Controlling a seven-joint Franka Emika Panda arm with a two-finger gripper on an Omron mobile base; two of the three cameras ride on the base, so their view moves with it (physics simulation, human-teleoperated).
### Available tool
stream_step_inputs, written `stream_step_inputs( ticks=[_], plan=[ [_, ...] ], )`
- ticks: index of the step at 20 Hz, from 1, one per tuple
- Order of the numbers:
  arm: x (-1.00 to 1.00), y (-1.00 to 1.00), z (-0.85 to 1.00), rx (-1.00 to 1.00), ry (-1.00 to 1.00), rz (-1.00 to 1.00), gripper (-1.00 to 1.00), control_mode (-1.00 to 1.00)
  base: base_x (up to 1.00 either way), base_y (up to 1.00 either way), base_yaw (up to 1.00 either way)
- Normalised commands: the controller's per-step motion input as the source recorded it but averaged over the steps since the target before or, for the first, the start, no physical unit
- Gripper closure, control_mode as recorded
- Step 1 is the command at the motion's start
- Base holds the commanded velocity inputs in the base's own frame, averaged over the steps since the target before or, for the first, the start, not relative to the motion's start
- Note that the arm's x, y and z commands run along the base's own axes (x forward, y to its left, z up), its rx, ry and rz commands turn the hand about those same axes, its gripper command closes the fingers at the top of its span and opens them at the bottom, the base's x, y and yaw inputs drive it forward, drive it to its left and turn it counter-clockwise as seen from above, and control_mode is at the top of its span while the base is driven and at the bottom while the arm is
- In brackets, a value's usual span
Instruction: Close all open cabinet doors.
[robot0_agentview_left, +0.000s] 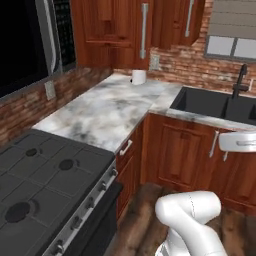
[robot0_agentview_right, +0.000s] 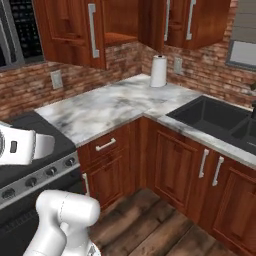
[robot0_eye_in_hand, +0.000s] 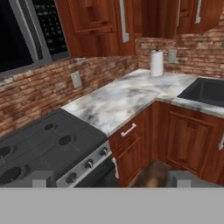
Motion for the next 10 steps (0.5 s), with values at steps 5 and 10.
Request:
stream_step_inputs(
  ticks=[5, 10],
  plan=[
    [0.00, 0.00, 0.00, 0.00, 0.00, 0.00, -1.00, 1.00, 0.51, -0.90, 0.23],
    [0.00, 0.00, 0.00, 0.00, 0.00, 0.00, -1.00, 1.00, 0.42, -0.93, 0.29]
  ],
)
